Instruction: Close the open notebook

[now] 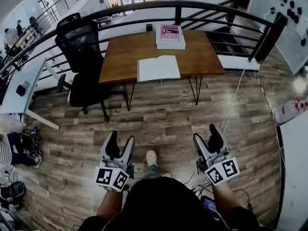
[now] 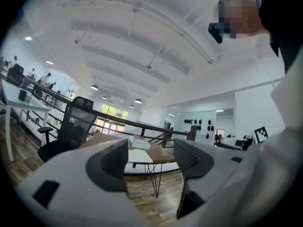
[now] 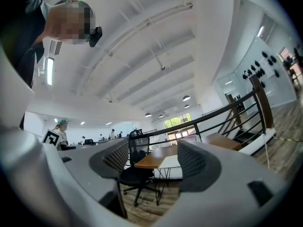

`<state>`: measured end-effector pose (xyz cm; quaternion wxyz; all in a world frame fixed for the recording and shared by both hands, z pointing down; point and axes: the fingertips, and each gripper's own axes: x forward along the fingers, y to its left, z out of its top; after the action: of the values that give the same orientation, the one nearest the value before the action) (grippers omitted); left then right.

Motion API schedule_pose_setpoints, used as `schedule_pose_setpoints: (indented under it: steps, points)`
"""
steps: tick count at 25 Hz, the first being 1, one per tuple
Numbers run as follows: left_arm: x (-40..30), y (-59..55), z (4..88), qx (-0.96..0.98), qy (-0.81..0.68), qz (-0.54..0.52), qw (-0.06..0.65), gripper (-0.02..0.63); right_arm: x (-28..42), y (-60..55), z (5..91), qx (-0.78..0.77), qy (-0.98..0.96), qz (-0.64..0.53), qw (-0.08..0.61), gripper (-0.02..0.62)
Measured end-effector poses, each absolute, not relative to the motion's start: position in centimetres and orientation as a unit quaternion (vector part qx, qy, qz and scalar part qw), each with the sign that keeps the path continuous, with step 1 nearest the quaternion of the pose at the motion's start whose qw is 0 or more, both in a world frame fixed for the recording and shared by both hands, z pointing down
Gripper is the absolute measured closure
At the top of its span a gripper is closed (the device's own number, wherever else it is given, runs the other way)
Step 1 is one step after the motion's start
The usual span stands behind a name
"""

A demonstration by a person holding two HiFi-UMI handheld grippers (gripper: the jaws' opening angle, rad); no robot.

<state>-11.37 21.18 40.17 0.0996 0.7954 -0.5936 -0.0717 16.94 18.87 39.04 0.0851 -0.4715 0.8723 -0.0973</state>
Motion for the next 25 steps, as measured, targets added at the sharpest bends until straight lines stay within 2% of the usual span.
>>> schedule_pose_setpoints:
  steps: [11,25]
  points:
    - [-14.0,10.2,39.5,0.803,-0.58,-0.092,0.098,0.314,15.6,9.5,37.2,-0.499,0.86,-0.079,0.079,0.299]
    - [-19.8,2.1,40.1,0.805,-0.574,-0.102,0.111,0.314,9.8,1.4,37.5,-0.498,0.861,-0.081,0.056,0.325]
